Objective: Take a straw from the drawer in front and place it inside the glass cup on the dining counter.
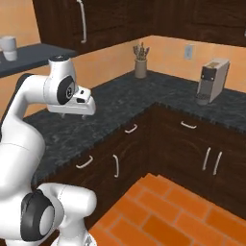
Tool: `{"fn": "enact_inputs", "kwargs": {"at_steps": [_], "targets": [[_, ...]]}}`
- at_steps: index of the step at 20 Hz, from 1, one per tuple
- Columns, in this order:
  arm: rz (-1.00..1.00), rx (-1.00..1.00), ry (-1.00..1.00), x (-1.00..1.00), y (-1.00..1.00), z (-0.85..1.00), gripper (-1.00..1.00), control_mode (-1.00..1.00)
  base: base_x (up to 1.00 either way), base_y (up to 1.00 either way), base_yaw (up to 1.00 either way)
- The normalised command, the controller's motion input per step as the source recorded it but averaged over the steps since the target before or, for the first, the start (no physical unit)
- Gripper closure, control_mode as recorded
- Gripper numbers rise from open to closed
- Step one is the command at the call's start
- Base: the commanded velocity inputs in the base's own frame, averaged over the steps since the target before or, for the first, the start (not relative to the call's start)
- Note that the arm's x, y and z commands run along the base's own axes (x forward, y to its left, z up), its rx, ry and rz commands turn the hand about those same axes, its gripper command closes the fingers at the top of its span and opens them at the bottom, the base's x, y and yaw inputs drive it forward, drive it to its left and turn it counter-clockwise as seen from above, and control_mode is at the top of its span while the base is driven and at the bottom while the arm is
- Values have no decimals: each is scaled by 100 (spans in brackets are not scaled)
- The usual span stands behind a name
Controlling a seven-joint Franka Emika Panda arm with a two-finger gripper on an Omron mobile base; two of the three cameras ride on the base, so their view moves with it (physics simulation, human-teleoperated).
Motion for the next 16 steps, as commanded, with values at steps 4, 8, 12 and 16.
{"fn": "enact_inputs", "kwargs": {"at_steps": [4, 8, 12, 16], "targets": [[0, 0, 0, 0, 0, 0, -100, 100, -13, 67, -58], [0, 0, 0, 0, 0, 0, -100, 100, -41, 72, -51], [-41, 28, 2, -40, 6, 0, -100, -100, 0, 0, 0], [-19, 40, 0, -3, -66, -4, -100, -100, 0, 0, 0]]}}
